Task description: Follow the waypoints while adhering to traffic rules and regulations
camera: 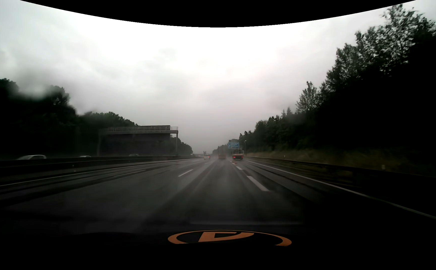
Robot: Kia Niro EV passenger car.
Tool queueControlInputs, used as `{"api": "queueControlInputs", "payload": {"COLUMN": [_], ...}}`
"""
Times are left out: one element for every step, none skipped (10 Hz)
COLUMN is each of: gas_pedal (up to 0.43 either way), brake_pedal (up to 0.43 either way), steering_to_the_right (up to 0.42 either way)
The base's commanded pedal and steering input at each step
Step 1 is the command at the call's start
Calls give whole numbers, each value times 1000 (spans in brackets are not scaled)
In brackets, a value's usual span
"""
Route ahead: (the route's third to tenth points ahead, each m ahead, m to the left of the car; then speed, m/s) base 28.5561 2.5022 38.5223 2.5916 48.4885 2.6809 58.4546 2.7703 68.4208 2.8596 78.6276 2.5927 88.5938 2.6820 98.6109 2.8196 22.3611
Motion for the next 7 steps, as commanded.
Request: {"api": "queueControlInputs", "payload": {"gas_pedal": [110, 110, 110, 110, 118, 130, 130], "brake_pedal": [0, 0, 0, 0, 0, 0, 0], "steering_to_the_right": [-6, -6, -5, -4, -3, -3, -3]}}
